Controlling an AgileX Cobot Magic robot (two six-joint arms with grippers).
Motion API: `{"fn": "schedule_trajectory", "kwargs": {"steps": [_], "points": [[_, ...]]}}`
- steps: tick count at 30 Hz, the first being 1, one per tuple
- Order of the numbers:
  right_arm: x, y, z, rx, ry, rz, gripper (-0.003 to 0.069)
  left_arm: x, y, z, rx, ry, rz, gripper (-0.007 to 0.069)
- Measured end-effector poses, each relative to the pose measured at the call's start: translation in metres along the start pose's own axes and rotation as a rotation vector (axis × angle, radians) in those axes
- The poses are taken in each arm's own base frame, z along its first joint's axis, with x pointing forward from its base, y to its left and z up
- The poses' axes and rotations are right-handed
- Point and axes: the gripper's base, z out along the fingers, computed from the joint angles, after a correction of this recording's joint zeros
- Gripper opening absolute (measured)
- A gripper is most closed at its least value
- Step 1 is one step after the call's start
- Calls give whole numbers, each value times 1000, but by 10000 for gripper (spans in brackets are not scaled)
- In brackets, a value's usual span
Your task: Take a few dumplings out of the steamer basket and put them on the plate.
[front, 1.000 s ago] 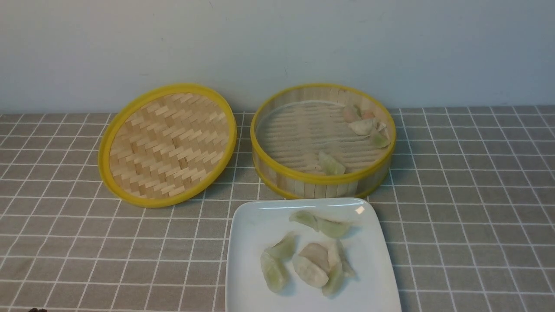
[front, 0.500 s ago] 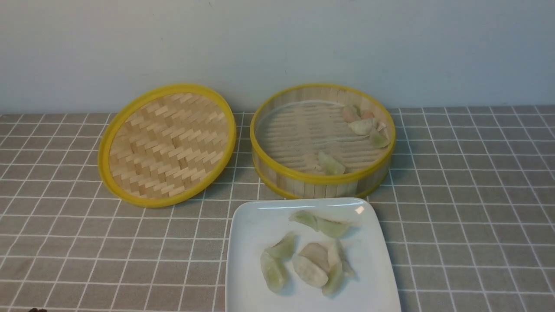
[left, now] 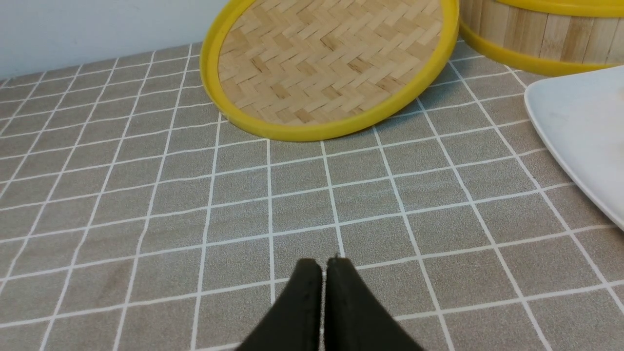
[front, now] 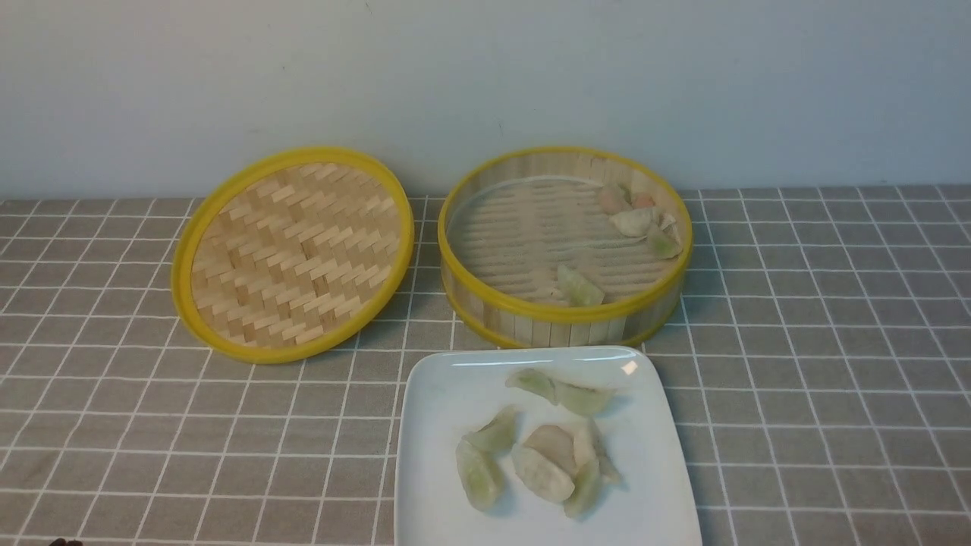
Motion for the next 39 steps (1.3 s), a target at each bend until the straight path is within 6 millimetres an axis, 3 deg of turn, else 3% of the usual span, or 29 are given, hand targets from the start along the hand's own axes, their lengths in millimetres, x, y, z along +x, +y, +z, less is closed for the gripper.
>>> {"fn": "schedule_trajectory", "kwargs": {"steps": [5, 39], "points": [[-1, 1, -1, -12, -66, 0, -15, 0, 0, 0, 0, 0, 0, -5], [-2, -1, -1, 12, -70, 64, -15, 0, 0, 0, 0, 0, 0, -5]]}}
